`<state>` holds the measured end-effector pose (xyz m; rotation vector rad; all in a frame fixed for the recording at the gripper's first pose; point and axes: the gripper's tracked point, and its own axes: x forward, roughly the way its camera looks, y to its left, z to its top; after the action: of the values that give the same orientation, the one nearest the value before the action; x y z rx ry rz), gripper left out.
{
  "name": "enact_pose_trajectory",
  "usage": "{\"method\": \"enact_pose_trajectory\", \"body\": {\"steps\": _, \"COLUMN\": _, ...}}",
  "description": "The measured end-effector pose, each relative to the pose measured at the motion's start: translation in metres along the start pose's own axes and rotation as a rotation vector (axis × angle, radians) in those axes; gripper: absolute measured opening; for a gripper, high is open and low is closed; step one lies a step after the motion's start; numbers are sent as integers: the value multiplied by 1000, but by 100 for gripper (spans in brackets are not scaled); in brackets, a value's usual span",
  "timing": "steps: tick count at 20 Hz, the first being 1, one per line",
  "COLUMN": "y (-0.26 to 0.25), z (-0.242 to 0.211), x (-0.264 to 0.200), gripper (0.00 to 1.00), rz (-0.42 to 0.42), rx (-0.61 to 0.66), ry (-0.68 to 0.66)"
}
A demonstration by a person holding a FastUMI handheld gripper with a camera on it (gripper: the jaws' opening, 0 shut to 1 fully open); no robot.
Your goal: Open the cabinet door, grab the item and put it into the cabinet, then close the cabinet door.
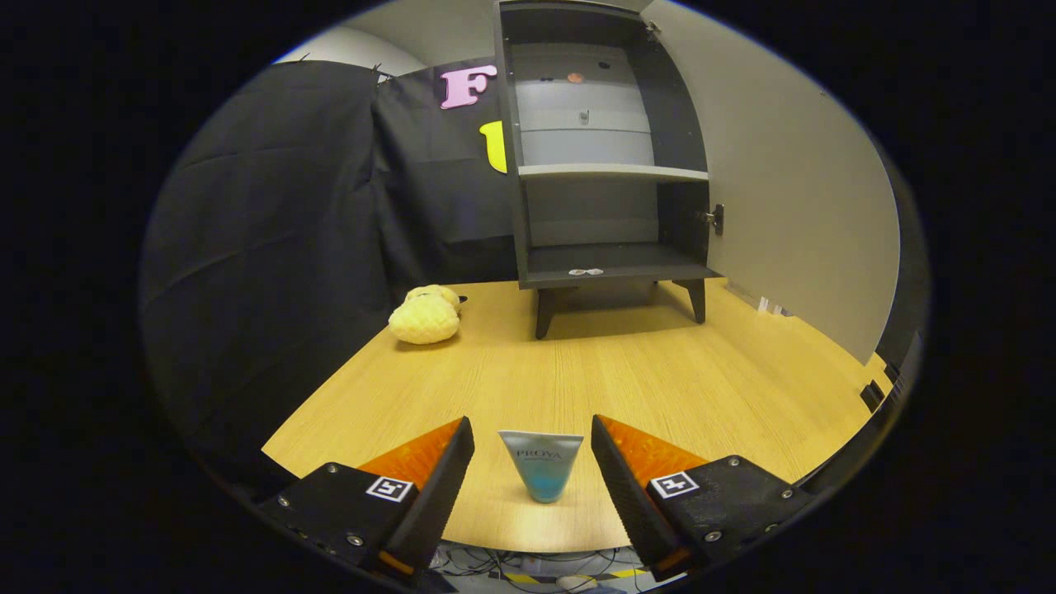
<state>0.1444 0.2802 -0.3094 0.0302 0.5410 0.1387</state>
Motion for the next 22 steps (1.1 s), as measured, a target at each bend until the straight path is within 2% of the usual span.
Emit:
{"method": "enact_pose_trajectory", "body": {"steps": 3, "y": -3, "z": -17, "x": 11, "gripper": 88, "rz": -15, "rx": 10, "ry": 41}}
{"method": "enact_pose_trajectory", "body": {"steps": 7, "y": -8, "z": -43, "x": 19, "gripper": 81, "rz": -34, "rx": 33, "ry": 112}}
{"method": "enact_pose_trajectory", "body": {"steps": 11, "y": -8, "z": -58, "x": 25, "gripper": 68, "rz": -24, "rx": 34, "ry": 158}}
{"method": "enact_pose_trajectory", "body": {"steps": 14, "y": -5, "z": -55, "x": 25, "gripper": 53, "rz": 7, "rx": 36, "ry": 156}}
{"method": "enact_pose_trajectory", "body": {"steps": 19, "y": -5, "z": -50, "x": 25, "gripper": 51, "rz": 36, "rx": 15, "ry": 157}}
{"method": "enact_pose_trajectory", "body": {"steps": 22, "y": -7, "z": -30, "x": 28, "gripper": 51, "rz": 47, "rx": -4, "ry": 133}}
